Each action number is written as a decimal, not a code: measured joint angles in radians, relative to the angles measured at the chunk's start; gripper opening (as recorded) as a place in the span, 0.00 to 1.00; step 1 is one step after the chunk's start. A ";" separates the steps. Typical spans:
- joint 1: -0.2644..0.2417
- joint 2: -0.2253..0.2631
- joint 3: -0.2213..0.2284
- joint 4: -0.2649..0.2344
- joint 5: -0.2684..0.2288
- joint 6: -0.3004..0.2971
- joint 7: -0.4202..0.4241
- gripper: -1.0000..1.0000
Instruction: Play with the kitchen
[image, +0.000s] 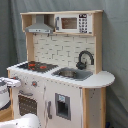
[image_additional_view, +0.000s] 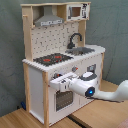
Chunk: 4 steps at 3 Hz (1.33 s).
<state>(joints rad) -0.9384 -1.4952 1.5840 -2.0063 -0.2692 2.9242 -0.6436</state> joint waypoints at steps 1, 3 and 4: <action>0.063 0.015 -0.029 -0.006 0.000 -0.013 -0.001 1.00; 0.177 0.024 -0.042 -0.086 0.008 -0.111 0.106 1.00; 0.239 0.024 -0.042 -0.136 0.008 -0.141 0.167 1.00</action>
<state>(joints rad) -0.6991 -1.4709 1.5418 -2.1420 -0.2613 2.7828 -0.4764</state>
